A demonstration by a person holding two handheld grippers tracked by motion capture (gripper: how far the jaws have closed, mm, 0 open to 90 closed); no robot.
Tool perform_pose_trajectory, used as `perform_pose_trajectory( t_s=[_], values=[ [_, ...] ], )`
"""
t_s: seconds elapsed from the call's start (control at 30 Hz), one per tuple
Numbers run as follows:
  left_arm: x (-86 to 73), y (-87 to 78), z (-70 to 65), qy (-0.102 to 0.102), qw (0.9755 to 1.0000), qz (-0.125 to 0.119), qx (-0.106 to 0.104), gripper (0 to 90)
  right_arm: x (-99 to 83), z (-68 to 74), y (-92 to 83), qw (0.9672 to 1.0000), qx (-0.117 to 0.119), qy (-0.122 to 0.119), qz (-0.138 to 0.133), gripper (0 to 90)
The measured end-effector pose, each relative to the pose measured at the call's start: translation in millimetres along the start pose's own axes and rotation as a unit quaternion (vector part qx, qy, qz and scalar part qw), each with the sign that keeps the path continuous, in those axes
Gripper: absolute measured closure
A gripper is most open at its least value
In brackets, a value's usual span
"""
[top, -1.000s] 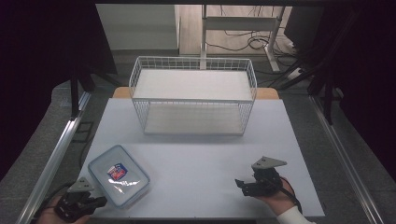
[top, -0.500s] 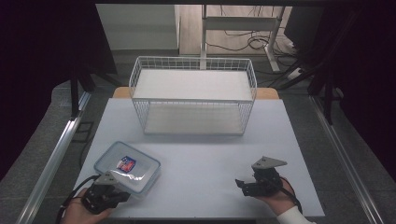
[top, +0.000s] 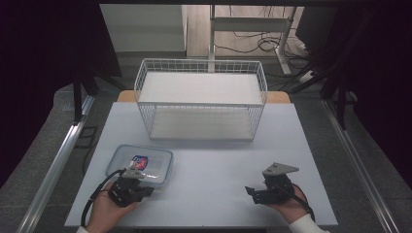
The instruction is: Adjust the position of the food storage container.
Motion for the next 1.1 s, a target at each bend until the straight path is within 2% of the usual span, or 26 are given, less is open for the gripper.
perform_pose_trajectory(
  t_s=[0.13,0.3,0.4,0.47,0.5,0.53,0.57,0.63,0.77,0.83,0.93,1.03,1.1],
  values=[
    [-4.6,-5.0,-0.3,0.001,1.0000,-0.004,-0.001,89.9,-0.9,-0.9,-0.8,1.0000,-0.002,0.003,0.000,17.7],
    [-17.6,-33.7,7.7,-0.008,0.9993,-0.036,0.009,89.9,-0.4,-1.9,-1.9,1.0000,-0.002,0.005,-0.003,17.6],
    [-21.8,-57.2,24.7,-0.037,0.9971,-0.065,0.018,89.9,-0.3,-2.2,-1.4,1.0000,-0.001,0.004,-0.002,17.7],
    [-20.7,-74.6,37.2,-0.048,0.9949,-0.085,0.026,89.9,-0.4,-1.6,-0.4,1.0000,-0.002,0.003,-0.001,17.7],
    [-19.2,-82.7,43.2,-0.053,0.9936,-0.094,0.033,89.9,-0.4,-1.2,-0.1,1.0000,-0.002,0.003,0.000,17.7],
    [-15.7,-95.4,57.6,-0.063,0.9912,-0.105,0.050,90.0,-0.2,-0.4,0.1,1.0000,-0.002,0.002,0.001,17.6],
    [-15.7,-95.4,57.6,-0.063,0.9912,-0.105,0.050,90.0,-0.2,-0.4,0.1,1.0000,-0.002,0.002,0.001,17.6],
    [-13.0,-101.7,74.3,-0.078,0.9895,-0.109,0.055,89.9,-0.2,-0.3,0.4,1.0000,-0.002,0.001,0.001,17.6],
    [-12.9,-96.5,110.3,-0.105,0.9875,-0.092,0.072,90.0,-0.7,-1.6,0.8,1.0000,-0.002,0.003,0.004,17.3],
    [-14.1,-89.8,123.8,-0.123,0.9861,-0.085,0.072,90.0,-1.0,-2.2,0.8,1.0000,-0.002,0.002,0.005,17.2],
    [-13.9,-79.4,134.7,-0.132,0.9859,-0.072,0.074,90.0,-1.4,-2.7,1.5,1.0000,-0.003,0.002,0.005,17.2],
    [-13.4,-68.7,140.7,-0.135,0.9868,-0.055,0.071,90.0,-1.6,-2.9,2.1,1.0000,-0.002,0.002,0.008,17.2],
    [-13.6,-63.4,142.8,-0.136,0.9868,-0.051,0.072,90.0,-1.6,-2.5,1.8,1.0000,-0.002,0.001,0.008,17.2]
  ],
)
Point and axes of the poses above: each handheld gripper's, and its own axes: y roughly forward along the jaws, x roughly out of its top, z roughly to its left, the point moved 2 cm from there along y, roughly forward along the jaws, and after that the axes turned 3 degrees about -x, right-handed, at the moved point
